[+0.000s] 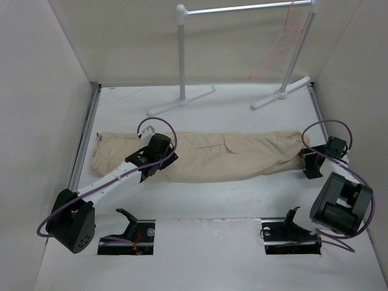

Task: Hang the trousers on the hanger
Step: Fold the trousers at the center of the board.

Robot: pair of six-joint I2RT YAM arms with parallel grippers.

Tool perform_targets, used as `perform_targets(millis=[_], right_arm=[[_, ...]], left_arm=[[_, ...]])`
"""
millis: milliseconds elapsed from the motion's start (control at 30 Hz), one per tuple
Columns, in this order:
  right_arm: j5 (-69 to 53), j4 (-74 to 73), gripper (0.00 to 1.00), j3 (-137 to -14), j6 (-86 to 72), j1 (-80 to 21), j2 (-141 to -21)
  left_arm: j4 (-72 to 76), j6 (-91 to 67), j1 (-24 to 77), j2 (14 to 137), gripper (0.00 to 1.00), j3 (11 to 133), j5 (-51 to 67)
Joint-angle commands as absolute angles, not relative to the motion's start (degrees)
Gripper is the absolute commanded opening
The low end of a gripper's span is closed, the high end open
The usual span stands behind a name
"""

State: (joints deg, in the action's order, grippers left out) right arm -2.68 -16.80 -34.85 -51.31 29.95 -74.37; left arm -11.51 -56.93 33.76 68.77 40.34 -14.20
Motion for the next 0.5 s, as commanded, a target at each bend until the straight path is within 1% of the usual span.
perform_targets(millis=[0, 167, 200, 233, 333, 467], right_arm=[[-4.1, -9.7, 0.79, -36.2, -53.5, 28.7, -79.1], [-4.1, -9.7, 0.79, -36.2, -53.5, 28.7, -79.1], [-3.5, -7.5, 0.19, -36.8, -56.7, 26.3, -81.2], [-2.4, -8.0, 0.15, -36.9, -56.8, 26.2, -79.4], [4.3, -14.7, 0.11, -40.1, -56.2, 26.1, -70.2], [8.3, -22.0, 0.1, -48.5, -53.2, 26.2, -60.8]], left_arm=[[-10.6, -57.1, 32.7, 65.0, 0.38, 38.4, -13.4], [-12.1, -57.1, 30.9, 62.0, 0.38, 37.1, -13.6], [-12.7, -57.0, 30.6, 61.3, 0.38, 37.3, -13.9], [-13.4, -57.0, 30.4, 60.7, 0.38, 37.4, -14.1], [-14.6, -57.0, 30.7, 60.0, 0.38, 38.8, -14.3], [-15.8, -57.1, 34.4, 61.8, 0.38, 42.9, -15.8]])
